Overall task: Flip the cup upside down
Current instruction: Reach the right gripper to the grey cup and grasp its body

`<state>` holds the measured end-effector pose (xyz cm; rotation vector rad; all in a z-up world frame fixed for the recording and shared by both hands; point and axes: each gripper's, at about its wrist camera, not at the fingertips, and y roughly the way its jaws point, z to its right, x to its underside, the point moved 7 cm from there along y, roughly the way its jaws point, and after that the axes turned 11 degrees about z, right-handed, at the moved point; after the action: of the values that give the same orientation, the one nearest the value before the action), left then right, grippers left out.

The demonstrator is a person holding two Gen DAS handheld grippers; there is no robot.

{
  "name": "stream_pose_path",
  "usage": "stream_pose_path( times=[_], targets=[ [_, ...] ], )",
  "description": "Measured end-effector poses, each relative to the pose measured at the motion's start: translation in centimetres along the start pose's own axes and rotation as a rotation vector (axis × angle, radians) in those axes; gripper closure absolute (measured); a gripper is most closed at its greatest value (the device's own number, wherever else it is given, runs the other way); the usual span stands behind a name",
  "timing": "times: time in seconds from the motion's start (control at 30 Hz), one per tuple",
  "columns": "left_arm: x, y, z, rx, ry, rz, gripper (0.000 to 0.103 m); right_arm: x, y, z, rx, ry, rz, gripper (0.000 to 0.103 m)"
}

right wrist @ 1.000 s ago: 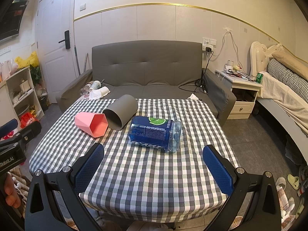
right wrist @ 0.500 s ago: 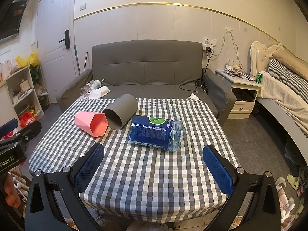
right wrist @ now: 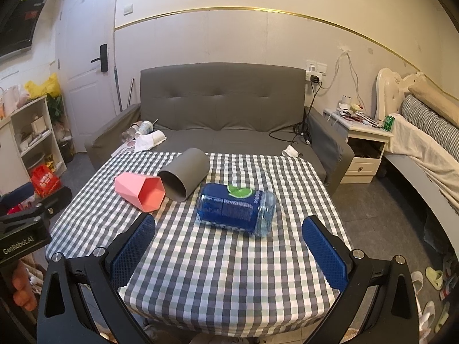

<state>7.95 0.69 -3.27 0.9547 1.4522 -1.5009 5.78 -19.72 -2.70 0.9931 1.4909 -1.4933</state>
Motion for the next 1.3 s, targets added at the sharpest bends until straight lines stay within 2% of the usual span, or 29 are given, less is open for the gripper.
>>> stream_pose_path(
  times=[0.33, 0.47, 0.7, 0.93, 1.1, 1.3],
  targets=[
    [-1.2, 3.9, -1.9, -0.014, -0.055, -0.049, 0.000, -2.0, 5.2, -2.0, -0.021, -0.013, -0.073, 0.000],
    [-2.1, 6.9, -3.2, -0.064, -0.015, -0.071, 0.000, -3.2, 8.9, -3.2, -0.023, -0.025, -0.126, 0.000],
    [-1.7, 11.9, -5.3, -0.085, -0.015, -0.161, 0.000, -4.0, 16.2, -5.1, -0.008, -0.020, -0.267, 0.000],
    [-0.5, 13.9, -7.1, -0.098, -0.047, -0.192, 0.000, -2.5, 22.7, -7.0, -0.009, 0.021, -0.433, 0.001],
    [0.1, 14.9, -8.2, -0.100, -0.074, -0.217, 0.000, -0.5, 25.5, -7.7, -0.010, 0.066, -0.521, 0.004],
    [0.7, 15.4, -8.7, -0.100, -0.091, -0.245, 0.000, 1.0, 28.2, -7.8, -0.004, 0.108, -0.605, 0.013]
  ],
)
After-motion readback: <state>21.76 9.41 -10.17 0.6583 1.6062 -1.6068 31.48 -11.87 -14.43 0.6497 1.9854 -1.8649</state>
